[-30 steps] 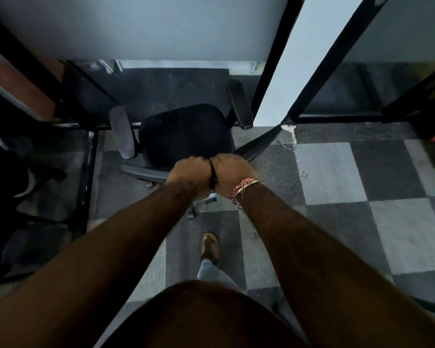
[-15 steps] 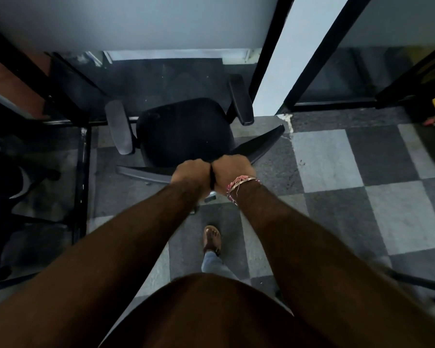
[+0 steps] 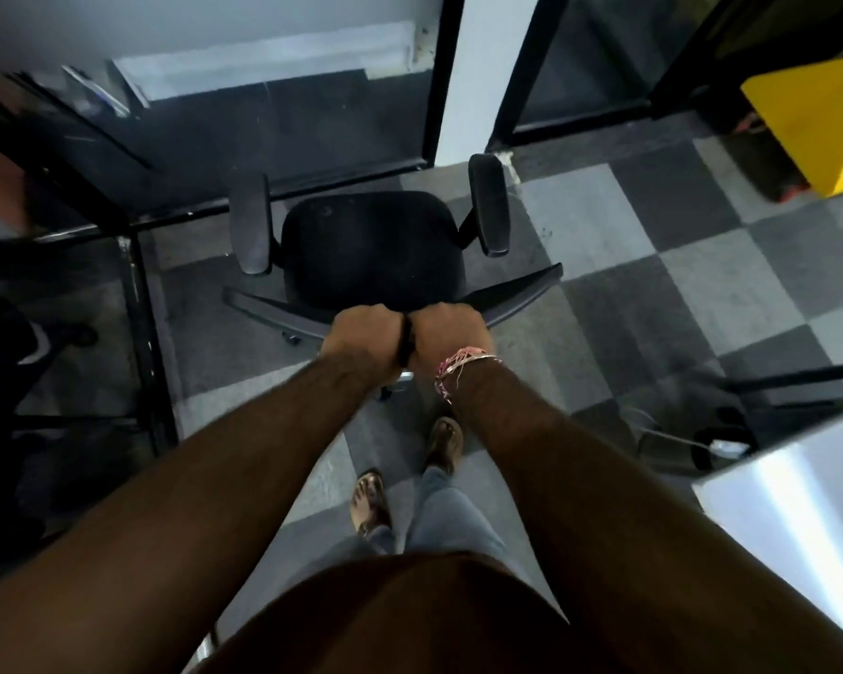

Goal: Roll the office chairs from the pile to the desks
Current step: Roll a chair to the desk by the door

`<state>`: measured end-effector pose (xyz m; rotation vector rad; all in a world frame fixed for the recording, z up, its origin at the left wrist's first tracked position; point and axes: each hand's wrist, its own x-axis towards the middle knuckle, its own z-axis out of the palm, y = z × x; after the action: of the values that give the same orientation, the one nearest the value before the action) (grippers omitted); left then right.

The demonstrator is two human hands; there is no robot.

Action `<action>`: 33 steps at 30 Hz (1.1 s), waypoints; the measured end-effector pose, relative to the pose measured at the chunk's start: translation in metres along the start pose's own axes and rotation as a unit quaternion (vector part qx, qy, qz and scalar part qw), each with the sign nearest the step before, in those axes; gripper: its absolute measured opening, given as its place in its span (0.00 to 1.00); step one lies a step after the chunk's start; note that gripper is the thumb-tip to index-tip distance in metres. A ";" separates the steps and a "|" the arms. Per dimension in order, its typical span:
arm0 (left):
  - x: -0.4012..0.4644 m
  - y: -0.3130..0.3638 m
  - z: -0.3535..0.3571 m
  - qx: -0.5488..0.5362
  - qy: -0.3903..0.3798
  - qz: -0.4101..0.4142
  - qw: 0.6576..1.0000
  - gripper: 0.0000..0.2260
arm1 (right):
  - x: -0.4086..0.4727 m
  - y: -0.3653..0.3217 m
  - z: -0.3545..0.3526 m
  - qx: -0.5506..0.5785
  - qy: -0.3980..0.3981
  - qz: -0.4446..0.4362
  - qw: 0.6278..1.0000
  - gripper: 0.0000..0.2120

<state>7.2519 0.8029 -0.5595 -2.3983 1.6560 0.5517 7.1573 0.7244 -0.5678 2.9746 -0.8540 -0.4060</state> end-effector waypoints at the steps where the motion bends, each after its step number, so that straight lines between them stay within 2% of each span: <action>1: -0.011 0.004 0.003 -0.002 0.001 0.003 1.000 0.07 | -0.012 -0.003 0.003 0.011 0.003 0.005 1.000 0.08; 5: -0.059 0.024 0.022 0.014 0.006 0.008 1.000 0.10 | -0.071 -0.016 0.018 0.063 -0.003 0.018 0.998 0.07; 15: -0.199 0.078 0.091 0.070 0.041 0.041 0.996 0.11 | -0.232 -0.063 0.077 0.103 0.058 0.013 0.993 0.16; 24: -0.311 0.127 0.138 0.039 0.030 0.056 0.997 0.10 | -0.368 -0.108 0.097 0.128 0.055 0.082 0.987 0.13; 27: -0.340 0.135 0.155 0.030 0.052 0.107 0.992 0.13 | -0.404 -0.123 0.104 0.096 0.051 0.115 0.987 0.11; 33: -0.404 0.144 0.182 0.078 0.018 0.235 0.969 0.10 | -0.486 -0.169 0.111 0.094 0.014 0.197 0.976 0.08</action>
<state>6.9550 1.1615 -0.5569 -1.9162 2.2080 0.4216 6.8197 1.1287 -0.5723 2.8513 -1.5159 -0.2795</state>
